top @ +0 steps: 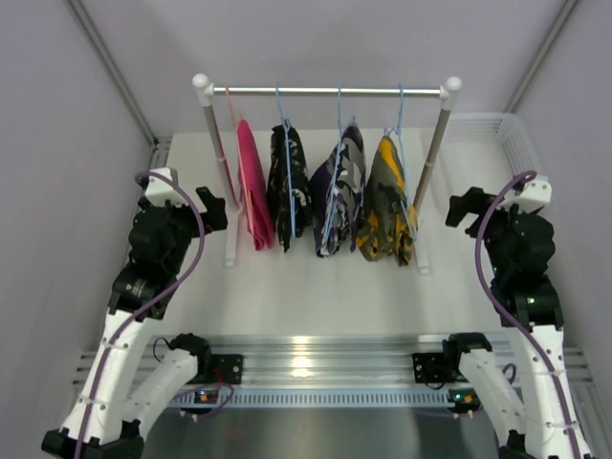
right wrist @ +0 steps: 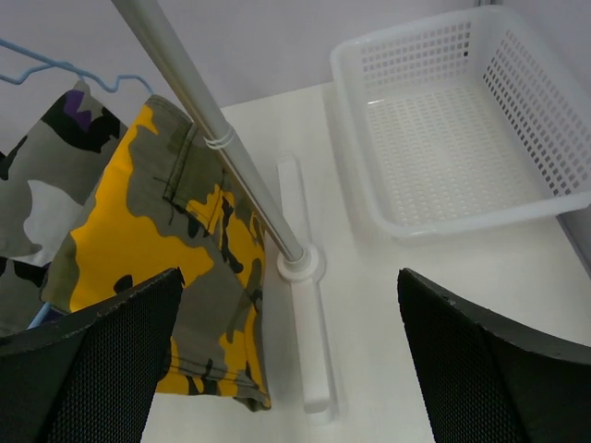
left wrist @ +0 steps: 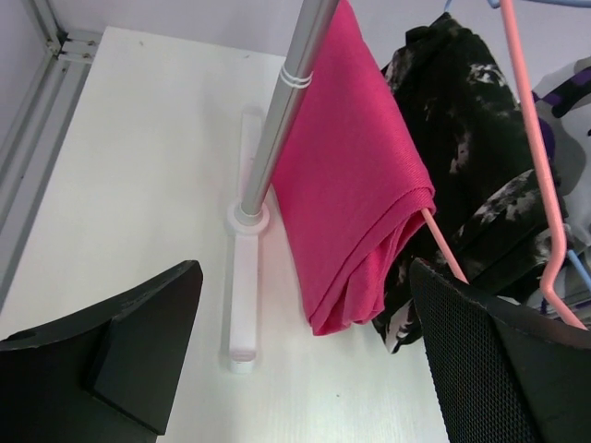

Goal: Remove the trousers from the hanger
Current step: Pick up the hanger from the clothesline.

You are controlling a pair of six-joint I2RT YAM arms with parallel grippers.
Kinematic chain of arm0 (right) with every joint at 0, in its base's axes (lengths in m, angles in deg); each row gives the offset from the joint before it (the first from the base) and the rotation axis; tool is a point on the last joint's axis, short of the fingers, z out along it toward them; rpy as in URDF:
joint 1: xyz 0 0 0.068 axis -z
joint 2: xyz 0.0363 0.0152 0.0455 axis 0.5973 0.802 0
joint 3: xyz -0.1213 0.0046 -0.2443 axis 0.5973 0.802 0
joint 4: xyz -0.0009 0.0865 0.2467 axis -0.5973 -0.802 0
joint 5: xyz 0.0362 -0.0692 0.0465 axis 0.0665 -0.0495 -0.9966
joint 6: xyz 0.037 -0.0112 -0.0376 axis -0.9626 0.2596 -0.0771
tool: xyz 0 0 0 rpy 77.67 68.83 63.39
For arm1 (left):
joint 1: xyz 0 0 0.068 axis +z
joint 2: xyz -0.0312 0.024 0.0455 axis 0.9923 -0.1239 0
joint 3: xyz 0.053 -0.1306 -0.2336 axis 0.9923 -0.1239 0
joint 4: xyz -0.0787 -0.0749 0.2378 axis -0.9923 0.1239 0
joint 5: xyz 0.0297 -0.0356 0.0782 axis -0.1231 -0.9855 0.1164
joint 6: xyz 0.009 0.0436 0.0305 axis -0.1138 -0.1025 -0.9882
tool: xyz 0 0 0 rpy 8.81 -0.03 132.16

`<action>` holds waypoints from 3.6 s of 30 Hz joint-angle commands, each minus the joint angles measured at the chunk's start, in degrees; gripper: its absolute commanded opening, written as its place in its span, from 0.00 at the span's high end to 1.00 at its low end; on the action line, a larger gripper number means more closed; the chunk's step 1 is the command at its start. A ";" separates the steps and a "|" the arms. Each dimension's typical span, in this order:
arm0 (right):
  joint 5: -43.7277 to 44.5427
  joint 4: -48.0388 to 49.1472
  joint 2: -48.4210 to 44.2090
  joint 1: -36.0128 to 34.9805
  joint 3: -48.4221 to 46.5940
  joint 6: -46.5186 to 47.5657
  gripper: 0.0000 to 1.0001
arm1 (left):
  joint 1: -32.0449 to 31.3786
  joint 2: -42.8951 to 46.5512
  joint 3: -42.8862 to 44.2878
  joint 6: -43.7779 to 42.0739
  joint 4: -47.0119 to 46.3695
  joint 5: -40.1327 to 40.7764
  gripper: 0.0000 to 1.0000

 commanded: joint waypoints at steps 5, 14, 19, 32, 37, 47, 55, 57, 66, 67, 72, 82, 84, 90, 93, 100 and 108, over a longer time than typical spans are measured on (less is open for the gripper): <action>-4.21 2.11 -0.53 -0.73 1.72 0.42 0.02 | -0.18 5.00 -2.19 -2.52 -2.24 3.39 0.01; -3.69 5.27 -4.22 -0.73 5.41 0.16 0.02 | -0.09 3.42 -3.15 0.73 -4.43 1.88 0.01; -5.53 3.34 -2.47 -0.73 4.19 -0.45 0.02 | -0.18 0.88 1.05 -0.40 -1.55 2.34 0.01; -4.04 0.35 -3.69 -0.73 4.18 -0.89 0.02 | -0.18 -11.52 33.84 -1.73 12.61 -10.40 0.01; -3.60 0.08 -3.87 -0.73 4.00 -0.98 0.02 | -0.18 -14.06 37.18 0.21 14.81 -18.75 0.01; 37.99 -12.73 10.49 -26.63 -7.05 5.61 0.02 | -56.20 -24.28 40.37 -43.10 16.20 54.47 0.01; 40.68 2.21 11.69 -33.69 3.89 -3.92 0.02 | -46.93 6.85 -3.32 -17.82 -1.72 50.49 0.01; 43.75 5.87 10.99 -33.78 8.03 -2.21 0.02 | -46.85 -1.00 -2.37 -17.11 0.56 54.33 0.01; 44.91 1.50 20.56 -33.86 -0.38 3.24 0.02 | -44.40 -13.26 8.18 -17.28 -0.48 44.70 0.01; 44.74 1.58 20.83 -33.95 -0.13 2.98 0.02 | -43.34 -13.98 8.36 -16.76 -0.57 43.30 0.01; 41.67 6.41 17.23 -33.86 3.04 3.67 0.02 | -40.08 -13.28 8.09 -14.75 -4.36 40.21 0.01; 38.06 3.95 6.78 -33.78 2.42 3.50 0.02 | -40.69 -12.23 18.81 -13.07 0.47 35.37 0.01; 37.71 3.95 5.37 -33.78 3.30 3.41 0.02 | -41.48 -11.53 19.87 -13.50 0.93 35.30 0.01; 36.91 4.30 5.44 -33.86 3.39 3.59 0.02 | -46.13 -21.42 27.07 -14.46 -0.65 36.07 0.01; 37.79 4.22 6.94 -33.86 2.86 4.55 0.02 | -49.04 -27.40 32.08 -17.55 -2.67 36.96 0.01; 38.84 2.81 7.21 -33.86 2.51 3.77 0.02 | -49.04 -37.09 40.43 -17.02 -3.64 28.88 0.01; 42.71 1.84 1.59 -33.78 2.86 2.28 0.02 | -49.04 -48.96 53.26 -16.58 -0.22 21.50 0.01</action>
